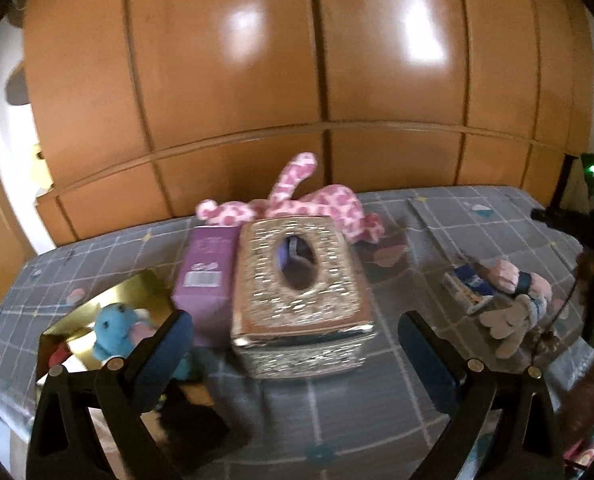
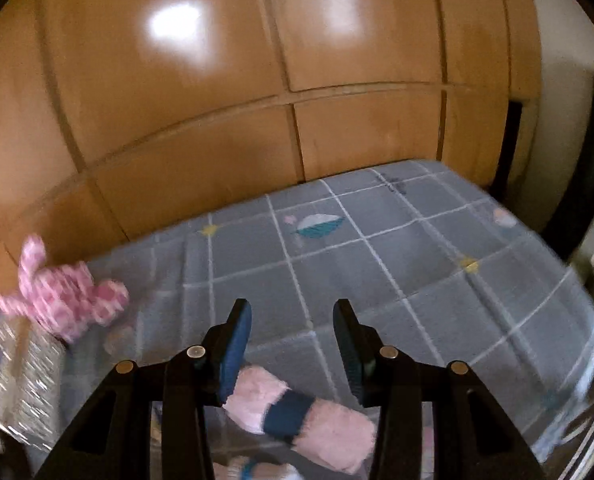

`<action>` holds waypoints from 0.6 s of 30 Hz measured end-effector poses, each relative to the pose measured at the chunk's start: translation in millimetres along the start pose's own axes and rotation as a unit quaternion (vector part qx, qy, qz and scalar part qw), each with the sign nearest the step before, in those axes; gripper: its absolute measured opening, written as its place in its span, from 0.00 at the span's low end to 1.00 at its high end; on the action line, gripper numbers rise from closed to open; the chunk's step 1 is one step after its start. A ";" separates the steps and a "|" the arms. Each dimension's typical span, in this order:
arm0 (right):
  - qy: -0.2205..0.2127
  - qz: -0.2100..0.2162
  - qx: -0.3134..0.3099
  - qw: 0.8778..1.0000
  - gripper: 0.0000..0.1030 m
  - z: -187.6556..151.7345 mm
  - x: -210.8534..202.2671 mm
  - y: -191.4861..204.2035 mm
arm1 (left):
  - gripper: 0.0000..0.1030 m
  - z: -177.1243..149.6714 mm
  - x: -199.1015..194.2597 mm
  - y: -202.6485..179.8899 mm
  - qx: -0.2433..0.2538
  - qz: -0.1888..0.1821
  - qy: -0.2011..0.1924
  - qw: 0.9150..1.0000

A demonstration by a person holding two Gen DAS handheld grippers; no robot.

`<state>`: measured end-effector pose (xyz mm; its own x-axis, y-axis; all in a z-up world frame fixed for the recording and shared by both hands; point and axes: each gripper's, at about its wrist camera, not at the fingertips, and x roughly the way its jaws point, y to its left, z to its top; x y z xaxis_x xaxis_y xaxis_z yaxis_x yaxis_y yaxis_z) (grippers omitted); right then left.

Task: Organize soft objects
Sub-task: 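Move both tools back to the pile, right tool toward the pink rolled towel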

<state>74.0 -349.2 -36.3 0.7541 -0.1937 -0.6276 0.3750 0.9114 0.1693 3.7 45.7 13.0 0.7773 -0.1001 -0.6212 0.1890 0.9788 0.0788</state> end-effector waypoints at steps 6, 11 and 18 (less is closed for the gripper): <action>-0.003 0.019 0.041 0.999 0.41 1.7 -2.8 -15.9 | 1.00 6.6 16.9 -32.9 0.023 -0.038 0.011 0.999; -0.005 0.028 0.085 0.996 0.41 4.6 -2.9 -30.4 | 1.00 10.6 35.4 -63.4 0.039 -0.081 0.029 0.996; 0.018 0.041 0.116 0.992 0.41 1.9 5.6 -41.4 | 0.99 10.2 68.6 -110.3 0.066 -0.131 0.081 0.986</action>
<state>63.7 -388.7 -45.4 0.7692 -0.1049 -0.6303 0.4303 0.8142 0.3897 42.3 -71.0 -30.3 0.5865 -0.3063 -0.7498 0.4553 0.8903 -0.0076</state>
